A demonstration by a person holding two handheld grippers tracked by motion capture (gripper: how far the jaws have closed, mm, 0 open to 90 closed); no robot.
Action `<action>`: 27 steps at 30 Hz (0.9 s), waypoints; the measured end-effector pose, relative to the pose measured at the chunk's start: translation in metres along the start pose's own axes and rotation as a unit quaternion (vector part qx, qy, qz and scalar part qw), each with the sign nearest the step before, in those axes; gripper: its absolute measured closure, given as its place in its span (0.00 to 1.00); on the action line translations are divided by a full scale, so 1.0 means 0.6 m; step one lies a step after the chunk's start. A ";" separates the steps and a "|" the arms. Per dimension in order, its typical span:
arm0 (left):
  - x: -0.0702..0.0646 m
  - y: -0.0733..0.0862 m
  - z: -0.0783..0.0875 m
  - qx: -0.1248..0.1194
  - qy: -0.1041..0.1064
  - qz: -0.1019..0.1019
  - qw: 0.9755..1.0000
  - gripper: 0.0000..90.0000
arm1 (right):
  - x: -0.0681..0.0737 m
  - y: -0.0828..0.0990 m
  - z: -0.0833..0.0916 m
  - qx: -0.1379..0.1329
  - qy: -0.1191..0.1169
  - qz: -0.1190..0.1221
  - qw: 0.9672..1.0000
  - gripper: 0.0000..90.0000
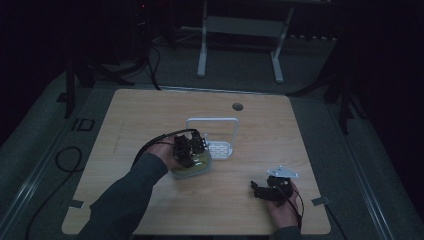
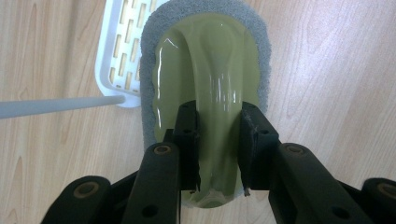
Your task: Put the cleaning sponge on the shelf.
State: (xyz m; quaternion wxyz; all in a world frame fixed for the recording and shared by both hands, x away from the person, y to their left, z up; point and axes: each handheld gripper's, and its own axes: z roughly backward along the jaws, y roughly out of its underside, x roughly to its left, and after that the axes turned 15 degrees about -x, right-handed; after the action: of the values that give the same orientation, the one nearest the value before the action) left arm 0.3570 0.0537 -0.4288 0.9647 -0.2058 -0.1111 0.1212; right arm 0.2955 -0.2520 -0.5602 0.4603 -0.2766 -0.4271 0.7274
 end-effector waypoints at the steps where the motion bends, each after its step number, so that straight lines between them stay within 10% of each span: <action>1: 0.001 0.000 0.000 -0.001 0.000 0.002 1.000 0.80 | 0.000 0.000 0.000 0.000 0.000 0.000 1.000 0.14; 27: 0.024 -0.009 -0.002 -0.013 -0.005 -0.010 1.000 0.80 | 0.000 0.000 0.000 0.000 0.000 0.000 1.000 0.14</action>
State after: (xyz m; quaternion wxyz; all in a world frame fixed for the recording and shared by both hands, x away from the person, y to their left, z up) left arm 0.3719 0.0524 -0.4255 0.9625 -0.2170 -0.1197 0.1107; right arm 0.2955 -0.2520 -0.5602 0.4605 -0.2766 -0.4272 0.7273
